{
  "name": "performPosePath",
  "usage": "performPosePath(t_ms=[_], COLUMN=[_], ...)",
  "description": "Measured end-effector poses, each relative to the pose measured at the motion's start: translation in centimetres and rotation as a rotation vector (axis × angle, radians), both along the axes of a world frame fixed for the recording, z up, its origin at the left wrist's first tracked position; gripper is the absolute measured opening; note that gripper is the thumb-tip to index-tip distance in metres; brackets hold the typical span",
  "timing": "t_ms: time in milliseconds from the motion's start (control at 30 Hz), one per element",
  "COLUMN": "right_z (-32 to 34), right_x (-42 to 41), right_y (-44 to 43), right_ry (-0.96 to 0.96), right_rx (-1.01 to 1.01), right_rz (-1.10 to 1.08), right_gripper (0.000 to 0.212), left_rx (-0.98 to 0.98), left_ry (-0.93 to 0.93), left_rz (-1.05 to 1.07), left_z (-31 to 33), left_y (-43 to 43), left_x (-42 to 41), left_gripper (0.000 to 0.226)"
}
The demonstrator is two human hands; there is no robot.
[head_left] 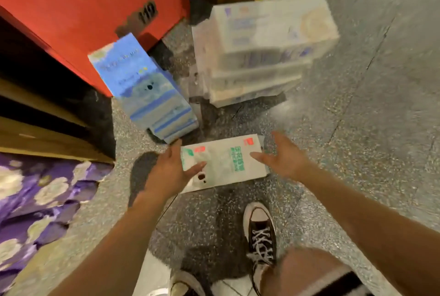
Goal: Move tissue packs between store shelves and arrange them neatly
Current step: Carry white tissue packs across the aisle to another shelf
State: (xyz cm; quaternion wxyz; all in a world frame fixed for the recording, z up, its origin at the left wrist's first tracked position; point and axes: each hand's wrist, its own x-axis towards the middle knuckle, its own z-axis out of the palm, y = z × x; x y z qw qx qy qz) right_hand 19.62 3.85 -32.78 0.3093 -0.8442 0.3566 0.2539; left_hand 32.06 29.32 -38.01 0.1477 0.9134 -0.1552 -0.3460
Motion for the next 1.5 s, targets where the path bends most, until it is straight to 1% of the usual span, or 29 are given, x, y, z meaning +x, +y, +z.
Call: performPosePath(t_ms=[133, 233, 300, 367, 400, 433, 500, 567, 633, 700, 733, 800, 900, 1000, 1067, 1167, 1233, 1300, 1367, 1433, 1500], right_z=[-9.3, -15.1, -18.1, -20.3, -21.1, -21.9, -22.8, -22.8, -21.7, -20.0, -18.9, -15.6, -7.6, 2.5, 9.8, 21.2, 29.0, 36.4, 43.7, 49.8, 55.2], right_x=[1.2, 1.9, 2.1, 2.1, 2.0, 2.0, 2.0, 2.1, 2.3, 2.2, 2.1, 2.1, 2.5, 2.6, 2.3, 1.5, 1.1, 0.3, -0.4, -1.3, -2.2], right_y=[-1.7, -2.6, -2.7, -2.5, -2.3, -2.2, -2.0, -1.9, -1.5, -1.5, -1.5, -1.7, -1.6, -1.4, -0.7, 1.0, 2.4, 3.6, 5.2, 6.7, 8.0], right_ry=[0.054, 0.053, 0.047, 0.039, 0.033, 0.030, 0.015, -0.012, -0.024, -0.036, -0.056, -0.094, -0.167, -0.225, -0.285, -0.340, -0.380, -0.413, -0.446, -0.494, -0.526], right_rx=[0.012, 0.080, 0.130, 0.198, 0.235, 0.254, 0.259, 0.278, 0.268, 0.247, 0.233, 0.202, 0.168, 0.132, 0.141, 0.173, 0.211, 0.226, 0.234, 0.219, 0.183], right_rz=[-0.026, -0.130, -0.258, -0.370, -0.404, -0.428, -0.483, -0.516, -0.532, -0.520, -0.512, -0.505, -0.489, -0.465, -0.454, -0.445, -0.429, -0.396, -0.365, -0.323, -0.265], right_gripper=[0.091, 0.096, 0.092, 0.080, 0.075, 0.074, 0.071, 0.053, 0.041, 0.035, 0.037, 0.045, 0.049, 0.048, 0.043, 0.045, 0.037, 0.030, 0.029, 0.033, 0.041], left_rx=[-0.001, 0.024, 0.001, -0.059, -0.073, -0.058, -0.070, -0.123, -0.152, -0.179, -0.199, -0.227, -0.266, -0.327, -0.374, -0.451, -0.469, -0.484, -0.517, -0.552, -0.576], left_ry=[0.039, 0.050, -0.018, -0.051, -0.013, 0.062, 0.195, 0.212, 0.206, 0.210, 0.207, 0.192, 0.131, 0.059, 0.060, 0.075, 0.059, 0.000, -0.072, -0.135, -0.180], left_rz=[0.076, 0.183, 0.301, 0.502, 0.602, 0.677, 0.713, 0.733, 0.750, 0.776, 0.784, 0.817, 0.846, 0.857, 0.890, 0.930, 0.908, 0.861, 0.852, 0.864, 0.861], left_z=[-9.0, -13.6, -15.9, -17.0, -17.5, -17.8, -18.3, -18.8, -18.8, -18.0, -17.0, -13.8, -6.4, 3.5, 10.9, 22.1, 29.8, 37.2, 44.6, 51.1, 56.8], left_y=[-0.3, -0.2, -0.1, -0.1, 0.0, 0.0, 0.0, 0.0, 0.0, 0.1, 0.1, 0.1, 0.2, 0.6, 1.5, 3.7, 5.4, 7.0, 8.4, 9.9, 11.3], left_x=[1.5, 1.7, 1.5, 1.5, 1.5, 1.3, 0.7, 0.2, 0.3, 0.2, 0.0, -0.5, -0.8, -0.6, -0.7, -1.3, -2.1, -3.4, -4.7, -5.9, -7.0], left_gripper=[0.104, 0.107, 0.104, 0.101, 0.098, 0.092, 0.080, 0.073, 0.067, 0.065, 0.067, 0.070, 0.059, 0.055, 0.053, 0.033, 0.025, 0.027, 0.033, 0.035, 0.038])
